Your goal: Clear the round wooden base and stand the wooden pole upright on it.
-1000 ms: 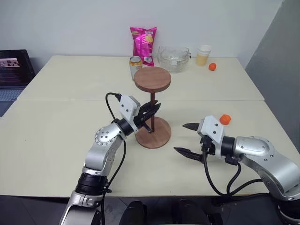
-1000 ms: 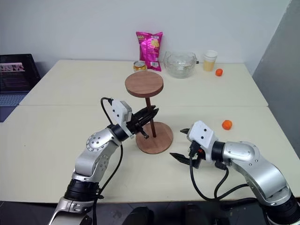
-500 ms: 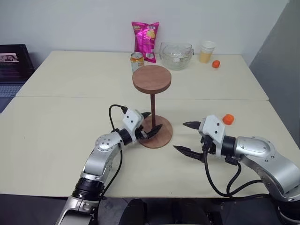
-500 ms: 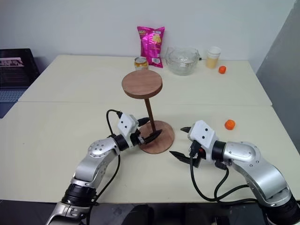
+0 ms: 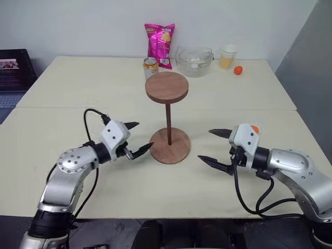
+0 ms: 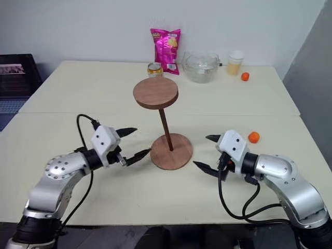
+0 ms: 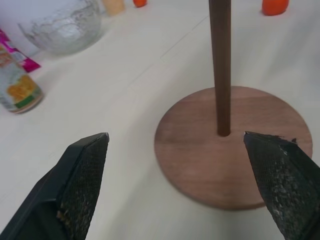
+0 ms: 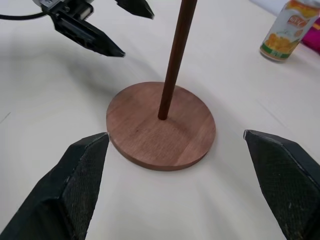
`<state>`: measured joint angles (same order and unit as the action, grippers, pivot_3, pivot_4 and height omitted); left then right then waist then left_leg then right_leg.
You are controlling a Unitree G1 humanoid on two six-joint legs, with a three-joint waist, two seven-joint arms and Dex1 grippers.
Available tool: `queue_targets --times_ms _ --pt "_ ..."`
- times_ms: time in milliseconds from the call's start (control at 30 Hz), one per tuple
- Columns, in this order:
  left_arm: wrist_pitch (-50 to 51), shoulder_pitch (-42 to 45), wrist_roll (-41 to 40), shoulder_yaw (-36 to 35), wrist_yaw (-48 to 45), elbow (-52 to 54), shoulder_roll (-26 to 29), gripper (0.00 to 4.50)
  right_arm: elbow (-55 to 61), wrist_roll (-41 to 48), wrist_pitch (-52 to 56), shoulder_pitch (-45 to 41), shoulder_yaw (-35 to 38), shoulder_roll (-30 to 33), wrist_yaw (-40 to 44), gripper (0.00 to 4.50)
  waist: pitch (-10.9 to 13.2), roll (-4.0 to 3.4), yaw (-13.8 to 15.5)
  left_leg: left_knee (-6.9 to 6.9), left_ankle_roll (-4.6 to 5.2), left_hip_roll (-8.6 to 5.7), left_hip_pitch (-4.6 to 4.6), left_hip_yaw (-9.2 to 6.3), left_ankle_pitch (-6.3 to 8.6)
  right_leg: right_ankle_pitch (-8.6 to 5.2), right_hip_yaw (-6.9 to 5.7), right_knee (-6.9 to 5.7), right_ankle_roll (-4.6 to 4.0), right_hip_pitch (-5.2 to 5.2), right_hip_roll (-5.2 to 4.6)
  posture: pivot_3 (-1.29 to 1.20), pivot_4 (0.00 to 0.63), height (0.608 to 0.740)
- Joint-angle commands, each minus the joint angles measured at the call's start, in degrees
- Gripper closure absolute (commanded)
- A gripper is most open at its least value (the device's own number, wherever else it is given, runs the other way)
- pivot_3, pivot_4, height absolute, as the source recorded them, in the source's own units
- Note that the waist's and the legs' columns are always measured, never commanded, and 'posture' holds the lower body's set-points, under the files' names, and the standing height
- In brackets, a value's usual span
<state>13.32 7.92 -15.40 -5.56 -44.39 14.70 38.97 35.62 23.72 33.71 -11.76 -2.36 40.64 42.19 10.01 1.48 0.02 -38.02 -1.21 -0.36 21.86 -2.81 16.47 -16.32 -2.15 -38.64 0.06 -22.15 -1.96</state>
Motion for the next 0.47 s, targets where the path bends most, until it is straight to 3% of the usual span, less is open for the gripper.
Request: queue_targets --times_ms 33,267,467 --pt "3.1 -2.8 -2.1 -9.0 0.8 1.6 3.8 0.03 -3.1 0.6 -6.4 0.4 5.1 1.8 4.2 0.0 0.0 0.03 0.0 0.0 0.0 0.0 0.0 0.0 0.0 0.0 0.0 0.0 0.0 -0.01 0.0 0.0 0.15 0.74" --pt "11.6 -11.6 -5.9 -16.5 -2.6 9.6 9.6 0.03 -9.3 5.4 -10.3 0.0 9.8 6.4 14.9 0.0 0.2 -0.07 0.0 0.02 0.02 0.01 -0.01 0.04 0.01 0.0 0.02 0.02 -0.01 0.0 -0.01 0.0 0.15 0.74" --pt "12.5 -12.2 -9.3 -18.8 -5.2 10.4 10.4 0.03 -11.9 6.5 -10.6 -2.1 10.3 7.0 17.0 0.0 0.2 -0.09 0.0 0.03 0.02 0.02 -0.01 0.02 0.01 0.0 0.0 0.01 -0.02 0.0 -0.01 0.0 0.15 0.74"
